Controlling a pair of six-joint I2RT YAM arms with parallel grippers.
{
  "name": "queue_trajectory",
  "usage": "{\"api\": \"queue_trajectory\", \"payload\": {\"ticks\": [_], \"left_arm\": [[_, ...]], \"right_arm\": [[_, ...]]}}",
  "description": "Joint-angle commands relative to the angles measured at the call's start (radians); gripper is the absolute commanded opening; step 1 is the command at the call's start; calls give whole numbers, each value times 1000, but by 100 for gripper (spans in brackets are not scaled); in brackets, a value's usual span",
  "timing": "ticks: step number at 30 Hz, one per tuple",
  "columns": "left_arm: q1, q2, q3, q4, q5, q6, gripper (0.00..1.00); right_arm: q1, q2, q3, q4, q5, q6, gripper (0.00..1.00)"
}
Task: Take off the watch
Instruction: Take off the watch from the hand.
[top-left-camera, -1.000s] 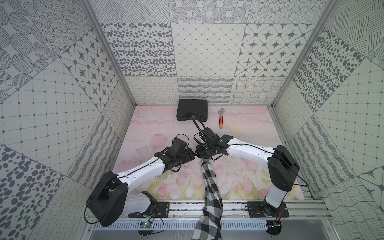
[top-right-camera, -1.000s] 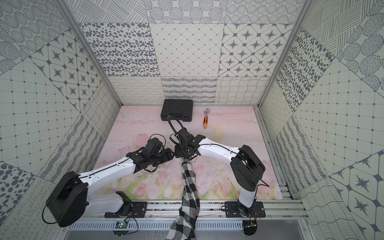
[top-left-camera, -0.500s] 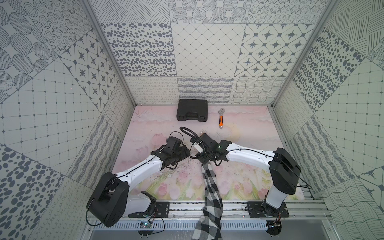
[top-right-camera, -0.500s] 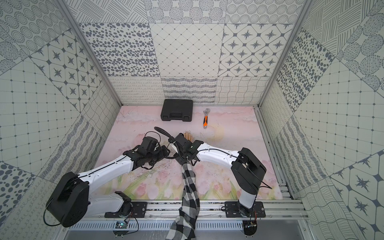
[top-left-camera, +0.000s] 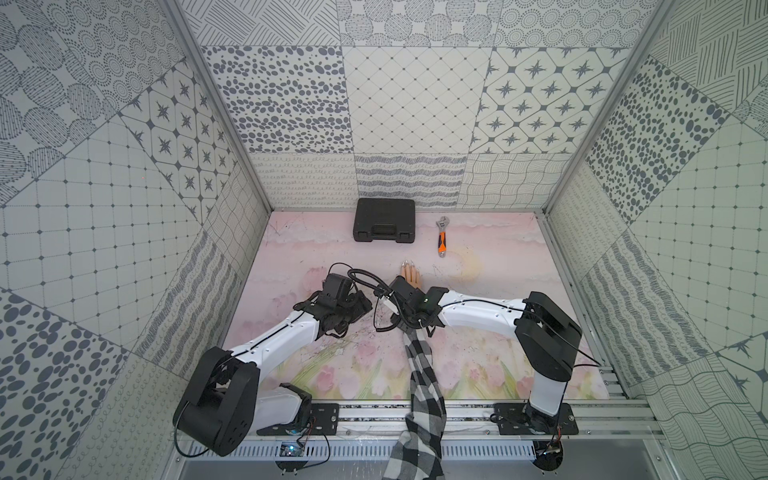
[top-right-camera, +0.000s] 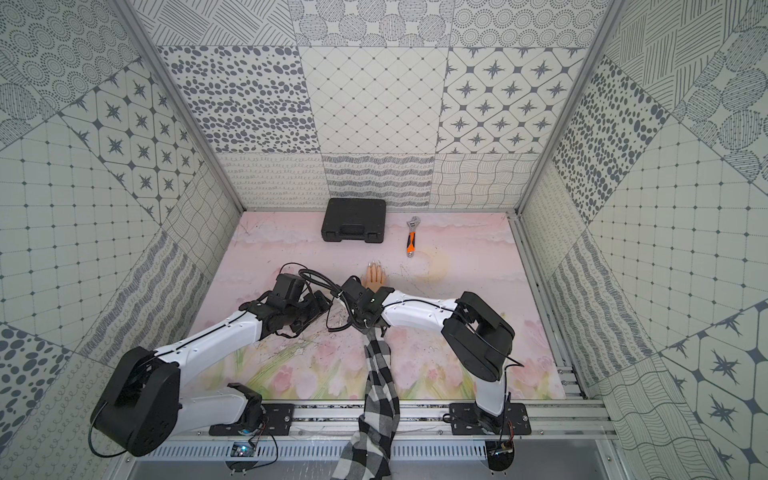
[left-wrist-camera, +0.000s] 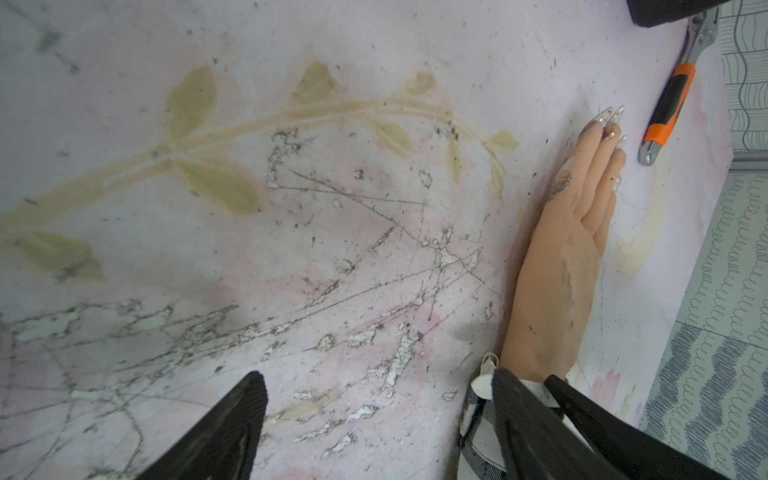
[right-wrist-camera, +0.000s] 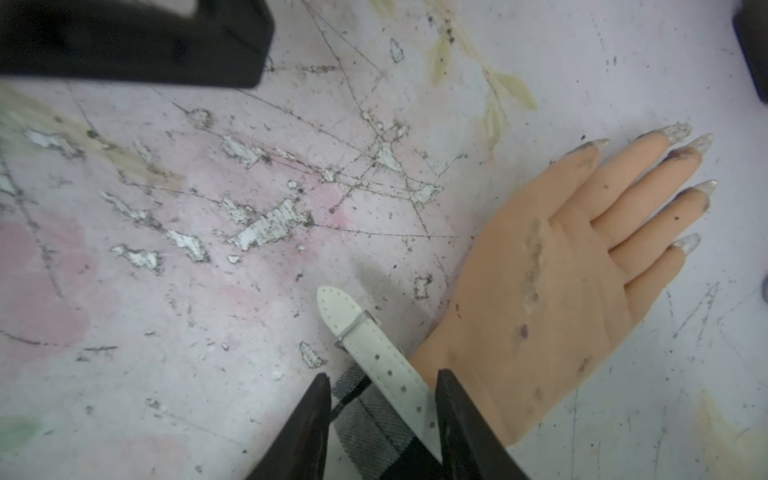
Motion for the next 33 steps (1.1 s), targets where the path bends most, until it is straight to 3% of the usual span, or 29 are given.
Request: {"api": "queue_trajectory", "payload": {"ticks": [1,10,16,22,31,33], "left_arm": [[7,-1,-8,8,28,-15,86],[8,9,-15,23,32,-21,86],[7,14,-20,33,37,-28,86],[8,13,-25,34,39,-34,86],[8,12,-25,34,41,-36,86],[8,10,-23,34,41,-36,86]], "right_arm": [[4,20,25,12,51,-36,42],[4,31,16,11,68,-61,39],[22,42,-22,78,145,-102,37],[27,56,-31,123,156,-105,25],[29,39,-9,118,139,-102,0],[28,13,-1,108,134,-106,0]]}}
